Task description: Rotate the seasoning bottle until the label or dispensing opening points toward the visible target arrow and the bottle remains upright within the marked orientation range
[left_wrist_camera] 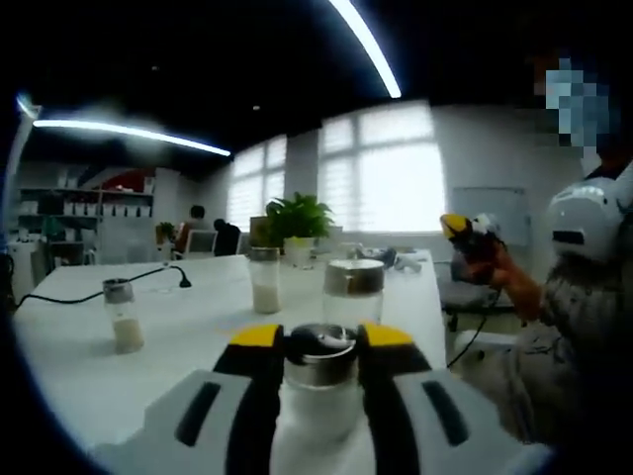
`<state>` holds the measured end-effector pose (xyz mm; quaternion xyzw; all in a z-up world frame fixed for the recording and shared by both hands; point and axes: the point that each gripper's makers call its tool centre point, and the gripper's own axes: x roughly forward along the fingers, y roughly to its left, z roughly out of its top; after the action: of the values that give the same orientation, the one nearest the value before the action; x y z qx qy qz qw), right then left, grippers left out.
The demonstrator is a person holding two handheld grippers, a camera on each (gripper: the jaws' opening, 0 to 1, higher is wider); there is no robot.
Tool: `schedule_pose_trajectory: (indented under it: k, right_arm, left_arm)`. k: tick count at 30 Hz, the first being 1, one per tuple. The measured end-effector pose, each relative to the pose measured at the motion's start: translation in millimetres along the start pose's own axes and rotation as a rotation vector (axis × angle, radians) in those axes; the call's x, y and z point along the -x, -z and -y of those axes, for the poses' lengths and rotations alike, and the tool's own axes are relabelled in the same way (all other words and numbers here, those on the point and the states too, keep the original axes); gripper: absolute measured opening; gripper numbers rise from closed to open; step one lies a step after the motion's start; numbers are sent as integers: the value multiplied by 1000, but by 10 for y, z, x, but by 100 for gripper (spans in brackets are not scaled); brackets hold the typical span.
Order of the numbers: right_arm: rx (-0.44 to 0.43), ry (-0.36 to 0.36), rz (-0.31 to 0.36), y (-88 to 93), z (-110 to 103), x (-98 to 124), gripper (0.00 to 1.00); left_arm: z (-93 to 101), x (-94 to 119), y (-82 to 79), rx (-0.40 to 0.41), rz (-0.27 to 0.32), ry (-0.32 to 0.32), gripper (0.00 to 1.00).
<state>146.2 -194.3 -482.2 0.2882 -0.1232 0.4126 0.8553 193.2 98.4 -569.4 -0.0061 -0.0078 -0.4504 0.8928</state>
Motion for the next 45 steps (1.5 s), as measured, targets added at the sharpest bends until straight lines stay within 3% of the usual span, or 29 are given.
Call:
schedule_pose_trajectory:
  k: [7, 13, 20, 23, 27, 29, 33, 39, 45]
  right_arm:
    - [10, -11, -7, 17, -30, -6, 0]
    - [22, -15, -11, 22, -35, -13, 0]
    - [44, -8, -25, 51, -33, -24, 0]
    - [44, -1, -25, 51, -19, -18, 0]
    - [47, 7, -24, 46, -7, -19, 0]
    - [52, 15, -27, 50, 4, -19, 0]
    - [50, 26, -29, 57, 28, -19, 0]
    - [84, 63, -14, 23, 50, -13, 0]
    - [91, 71, -6, -11, 66, 2, 0]
  left_arm:
    - [9, 0, 2, 4, -6, 39, 31]
    - [-4, 15, 6, 23, -21, 26, 32]
    - [-83, 77, -35, 22, 9, -103, 52]
    - [-94, 105, -65, 71, 38, -161, 48]
    - [-33, 115, -124, 105, 72, -175, 48]
    - [-62, 110, -127, 88, 56, -213, 49]
    - [-96, 103, -147, -25, 16, -295, 49]
    - [1, 61, -183, -26, 28, -284, 46]
    - [-3, 47, -130, -71, 4, -317, 43]
